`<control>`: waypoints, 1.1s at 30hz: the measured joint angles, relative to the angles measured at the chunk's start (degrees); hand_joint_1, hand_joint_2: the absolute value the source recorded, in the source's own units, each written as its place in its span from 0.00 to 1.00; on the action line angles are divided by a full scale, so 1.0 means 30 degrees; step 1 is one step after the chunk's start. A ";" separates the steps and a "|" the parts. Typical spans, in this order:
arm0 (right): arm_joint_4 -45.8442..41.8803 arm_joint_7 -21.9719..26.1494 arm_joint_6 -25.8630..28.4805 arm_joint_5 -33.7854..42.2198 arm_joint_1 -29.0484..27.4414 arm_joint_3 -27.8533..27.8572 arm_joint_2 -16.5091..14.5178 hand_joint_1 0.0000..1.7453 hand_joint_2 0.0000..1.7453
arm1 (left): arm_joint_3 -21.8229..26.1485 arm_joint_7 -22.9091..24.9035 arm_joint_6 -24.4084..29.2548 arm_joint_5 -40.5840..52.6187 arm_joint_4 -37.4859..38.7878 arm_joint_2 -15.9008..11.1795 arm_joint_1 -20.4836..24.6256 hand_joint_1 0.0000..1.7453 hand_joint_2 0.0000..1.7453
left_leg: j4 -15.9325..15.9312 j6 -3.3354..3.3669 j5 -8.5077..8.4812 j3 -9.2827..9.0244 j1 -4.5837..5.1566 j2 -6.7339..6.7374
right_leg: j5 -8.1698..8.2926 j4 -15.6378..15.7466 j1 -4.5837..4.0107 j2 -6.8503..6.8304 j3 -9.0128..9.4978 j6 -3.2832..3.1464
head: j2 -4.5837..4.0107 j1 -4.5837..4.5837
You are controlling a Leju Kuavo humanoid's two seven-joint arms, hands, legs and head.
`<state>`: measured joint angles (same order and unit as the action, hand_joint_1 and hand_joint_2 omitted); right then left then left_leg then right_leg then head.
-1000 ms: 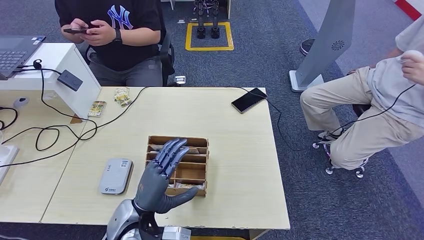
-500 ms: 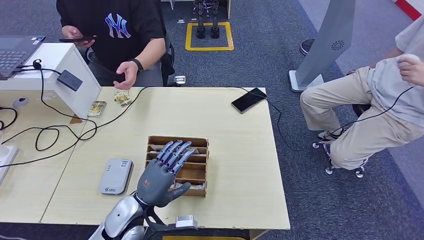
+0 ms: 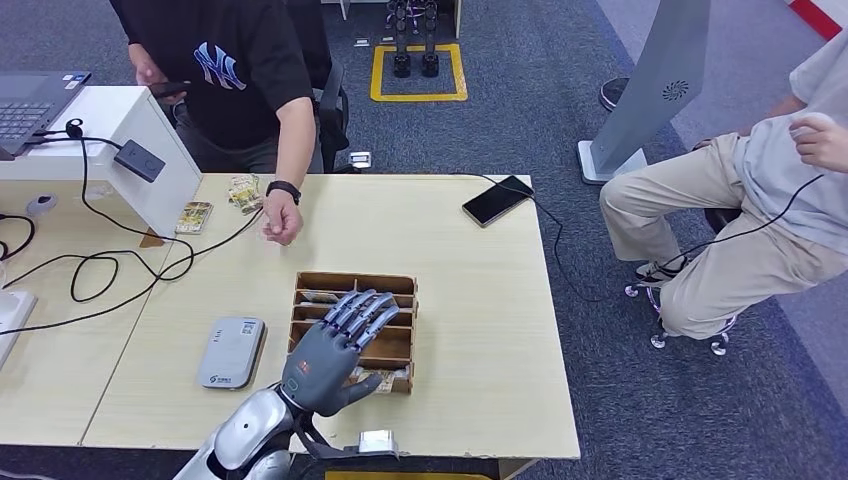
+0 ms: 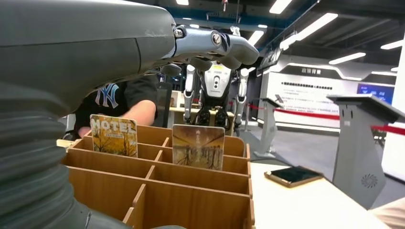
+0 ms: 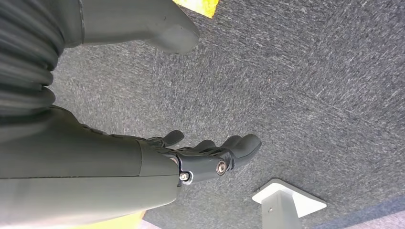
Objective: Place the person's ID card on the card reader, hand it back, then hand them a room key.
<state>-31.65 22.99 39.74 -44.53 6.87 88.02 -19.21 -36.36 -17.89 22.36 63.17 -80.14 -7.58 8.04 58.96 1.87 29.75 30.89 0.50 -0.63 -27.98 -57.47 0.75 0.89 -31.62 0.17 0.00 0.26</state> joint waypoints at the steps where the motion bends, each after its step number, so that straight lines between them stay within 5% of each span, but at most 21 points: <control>1: -0.0002 -0.0002 0.0000 0.0002 0.0000 0.0000 0.0000 0.00 1.00 | -0.0051 0.0009 -0.0033 0.0002 0.0042 -0.0027 0.0054 0.00 1.00 | 0.0000 0.0000 0.0000 0.0000 0.0000 0.0000 | 0.0000 0.0000 0.0000 0.0000 0.0000 0.0000 | 0.0000 0.0000; 15: -0.0005 -0.0071 0.0000 -0.0031 -0.0002 0.0000 0.0000 0.00 1.00 | -0.0665 0.0350 -0.0634 -0.0031 0.0455 -0.0422 0.0406 0.00 1.00 | 0.0000 0.0000 0.0000 0.0002 0.0000 0.0001 | 0.0000 0.0000 0.0000 0.0000 -0.0001 0.0000 | 0.0000 0.0000; 24: 0.0002 -0.0120 0.0000 -0.0067 -0.0004 0.0000 0.0000 0.00 1.00 | -0.0672 0.0373 0.2905 -0.1021 0.0262 -0.0031 -0.0025 0.00 1.00 | 0.0000 0.0000 0.0000 0.0006 0.0001 -0.0006 | -0.0001 0.0000 0.0001 -0.0007 0.0001 0.0000 | 0.0000 -0.0004; 33: 0.0000 -0.0137 0.0000 0.0051 -0.0002 0.0000 0.0000 0.00 1.00 | -0.0645 0.0011 0.3341 -0.1308 -0.0257 0.0222 -0.0309 0.00 1.00 | 0.0000 0.0000 0.0000 0.0005 0.0000 -0.0005 | 0.0000 0.0000 0.0000 -0.0010 0.0002 0.0000 | 0.0000 0.0000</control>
<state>-31.65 22.58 39.74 -44.38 6.87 88.02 -19.21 -38.30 -17.86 32.38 59.24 -80.91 -6.92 7.12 58.96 1.87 29.75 30.90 0.50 -0.65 -27.98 -57.48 0.75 0.87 -31.61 0.17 0.00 0.26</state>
